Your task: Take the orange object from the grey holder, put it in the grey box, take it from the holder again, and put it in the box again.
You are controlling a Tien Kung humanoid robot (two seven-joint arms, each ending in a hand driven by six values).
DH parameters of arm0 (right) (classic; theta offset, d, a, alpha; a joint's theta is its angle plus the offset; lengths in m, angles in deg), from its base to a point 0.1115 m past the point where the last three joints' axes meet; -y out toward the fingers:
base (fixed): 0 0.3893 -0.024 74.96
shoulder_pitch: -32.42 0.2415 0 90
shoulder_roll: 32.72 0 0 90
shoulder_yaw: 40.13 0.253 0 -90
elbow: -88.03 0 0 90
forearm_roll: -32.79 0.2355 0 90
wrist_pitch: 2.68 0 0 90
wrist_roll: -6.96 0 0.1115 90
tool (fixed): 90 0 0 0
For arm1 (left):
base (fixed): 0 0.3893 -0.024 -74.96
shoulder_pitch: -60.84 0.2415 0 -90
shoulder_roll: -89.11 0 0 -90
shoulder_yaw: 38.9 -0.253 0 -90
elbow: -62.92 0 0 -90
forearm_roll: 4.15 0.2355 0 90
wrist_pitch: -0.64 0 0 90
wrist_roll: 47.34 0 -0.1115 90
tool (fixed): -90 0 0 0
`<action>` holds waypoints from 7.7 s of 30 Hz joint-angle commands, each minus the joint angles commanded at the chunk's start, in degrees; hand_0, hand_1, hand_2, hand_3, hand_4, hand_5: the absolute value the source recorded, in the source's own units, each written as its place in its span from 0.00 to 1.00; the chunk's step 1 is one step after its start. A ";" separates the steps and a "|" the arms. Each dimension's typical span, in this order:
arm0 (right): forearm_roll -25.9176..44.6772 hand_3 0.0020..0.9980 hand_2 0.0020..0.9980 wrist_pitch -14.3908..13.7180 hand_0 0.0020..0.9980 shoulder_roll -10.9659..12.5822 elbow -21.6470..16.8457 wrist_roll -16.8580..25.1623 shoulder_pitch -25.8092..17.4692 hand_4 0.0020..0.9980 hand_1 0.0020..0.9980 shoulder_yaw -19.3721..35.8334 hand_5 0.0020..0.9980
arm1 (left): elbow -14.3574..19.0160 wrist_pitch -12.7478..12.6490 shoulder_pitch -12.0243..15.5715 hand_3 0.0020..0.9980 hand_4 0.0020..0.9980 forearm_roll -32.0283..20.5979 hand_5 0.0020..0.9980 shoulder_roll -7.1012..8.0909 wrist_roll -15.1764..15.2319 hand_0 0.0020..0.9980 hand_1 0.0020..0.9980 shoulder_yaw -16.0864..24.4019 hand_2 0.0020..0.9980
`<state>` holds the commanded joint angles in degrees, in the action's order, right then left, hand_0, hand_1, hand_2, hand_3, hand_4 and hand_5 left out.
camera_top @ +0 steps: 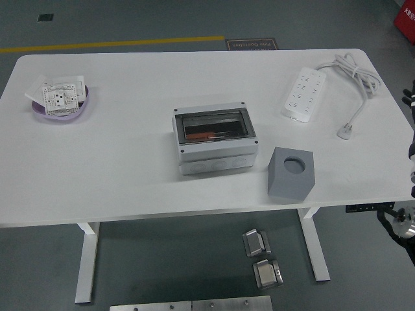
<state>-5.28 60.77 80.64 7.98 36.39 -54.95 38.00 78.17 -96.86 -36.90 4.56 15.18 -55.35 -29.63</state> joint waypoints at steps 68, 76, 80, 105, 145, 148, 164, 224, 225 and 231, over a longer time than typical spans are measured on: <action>-2.94 0.71 0.73 -3.41 0.75 0.42 -0.27 1.49 -1.68 0.71 0.68 0.15 0.44 | 8.32 -1.63 1.16 0.65 0.65 23.91 0.45 -0.27 -2.87 0.66 0.66 18.64 0.62; -3.08 0.71 0.72 -3.43 0.75 0.44 -0.09 1.26 -1.50 0.71 0.68 -0.23 0.43 | 8.33 -1.55 1.68 0.65 0.65 23.91 0.45 -0.25 -2.79 0.66 0.66 19.63 0.62; -3.06 0.70 0.72 -3.44 0.75 0.37 0.05 1.25 -1.48 0.70 0.68 -0.46 0.43 | 7.87 -1.45 1.36 0.65 0.65 23.20 0.45 -0.38 -2.74 0.66 0.66 19.19 0.62; -2.44 0.69 0.72 -3.12 0.75 -0.06 1.03 1.18 0.74 0.69 0.67 -4.77 0.43 | 8.84 -1.82 1.65 0.65 0.65 21.99 0.45 0.44 -2.60 0.66 0.66 12.88 0.62; -1.61 0.80 0.80 2.80 0.81 -0.44 -1.54 -3.82 3.57 0.67 0.76 -9.68 0.40 | 6.44 -1.27 1.04 0.65 0.65 20.11 0.44 -1.51 -2.00 0.66 0.66 16.78 0.61; 1.26 0.80 0.80 3.25 0.81 -0.63 -1.40 -2.53 3.79 0.67 0.76 -9.79 0.40 | 6.67 -1.15 0.64 0.65 0.65 20.49 0.44 -1.45 -2.00 0.66 0.66 17.37 0.61; 3.25 0.74 0.76 4.57 0.79 -0.69 -1.95 -2.03 3.74 0.67 0.73 -9.80 0.40 | 6.65 -0.96 0.21 0.64 0.64 21.13 0.44 -1.19 -1.95 0.66 0.66 20.12 0.61; -3.24 0.73 0.74 1.71 0.80 -0.05 -1.82 -3.56 2.90 0.64 0.71 -9.60 0.38 | 6.55 -1.27 -0.08 0.65 0.63 21.49 0.43 -1.01 -2.86 0.66 0.66 16.88 0.61; -3.25 0.73 0.74 1.71 0.80 -0.07 -1.80 -3.55 2.86 0.64 0.71 -9.61 0.38 | 6.55 -1.26 0.03 0.65 0.63 21.50 0.43 -1.15 -2.88 0.66 0.66 16.89 0.61; -3.27 0.73 0.74 1.68 0.80 0.04 -1.80 -3.56 2.74 0.64 0.71 -9.52 0.37 | 6.53 -1.25 0.31 0.65 0.63 21.51 0.43 -1.65 -2.91 0.66 0.66 16.91 0.61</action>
<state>-8.55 62.44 80.68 6.18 32.83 -52.21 28.48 84.69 -98.10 -36.59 26.07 13.52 -58.27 -12.72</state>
